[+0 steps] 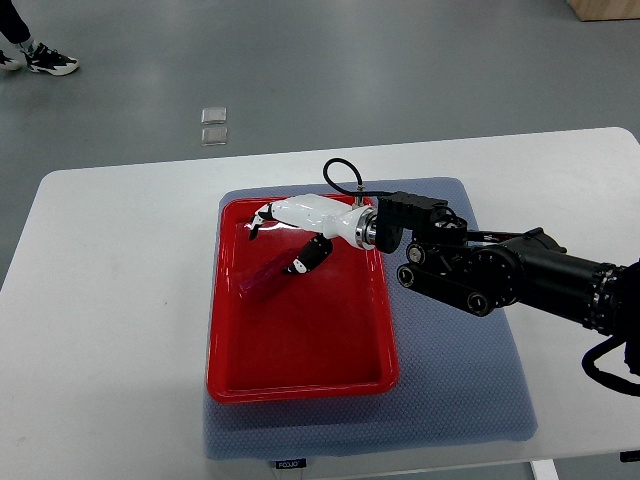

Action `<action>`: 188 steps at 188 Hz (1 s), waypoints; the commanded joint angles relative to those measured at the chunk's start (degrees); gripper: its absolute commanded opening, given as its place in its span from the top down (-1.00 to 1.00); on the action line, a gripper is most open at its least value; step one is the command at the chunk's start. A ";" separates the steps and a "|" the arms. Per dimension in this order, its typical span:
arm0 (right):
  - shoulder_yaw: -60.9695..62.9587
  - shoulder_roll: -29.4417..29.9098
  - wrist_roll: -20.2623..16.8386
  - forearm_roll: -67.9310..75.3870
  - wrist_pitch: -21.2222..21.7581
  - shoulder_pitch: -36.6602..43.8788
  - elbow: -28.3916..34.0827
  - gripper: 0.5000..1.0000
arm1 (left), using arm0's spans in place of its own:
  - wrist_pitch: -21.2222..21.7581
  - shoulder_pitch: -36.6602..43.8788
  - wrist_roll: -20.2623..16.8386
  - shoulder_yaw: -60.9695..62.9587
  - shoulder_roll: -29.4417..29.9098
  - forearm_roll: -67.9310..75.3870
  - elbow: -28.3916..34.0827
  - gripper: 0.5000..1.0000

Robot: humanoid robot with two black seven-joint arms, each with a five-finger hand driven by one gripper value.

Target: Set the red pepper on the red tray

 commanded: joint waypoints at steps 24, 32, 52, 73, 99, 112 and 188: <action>6.74 -5.67 -0.17 6.92 2.29 4.86 1.12 -0.44 | -0.01 0.00 0.00 -0.09 0.00 0.00 0.00 -1.00; 7.00 -6.02 -0.08 7.28 2.29 5.04 1.21 -0.44 | -0.01 0.00 0.00 -0.09 0.00 0.00 0.00 -1.00; 11.57 -8.92 -0.17 13.25 2.55 6.53 1.48 -0.44 | -0.01 0.00 0.00 -0.09 0.00 0.00 0.00 -1.00; 17.02 -10.33 -0.17 19.06 3.17 5.74 1.48 -0.44 | -0.01 0.00 0.00 -0.09 0.00 0.00 0.00 -1.00; 24.22 -10.06 -0.17 30.12 3.17 1.44 0.86 -0.44 | -0.01 0.00 0.00 -0.09 0.00 0.00 0.00 -1.00; 27.48 -9.89 -0.08 36.97 3.34 -1.29 0.77 -0.44 | -0.01 0.00 0.00 -0.09 0.00 0.00 0.00 -1.00; 38.20 -7.25 0.36 79.53 10.99 -17.90 -5.47 -0.64 | -0.01 0.00 0.09 0.00 0.00 0.00 -0.09 -1.00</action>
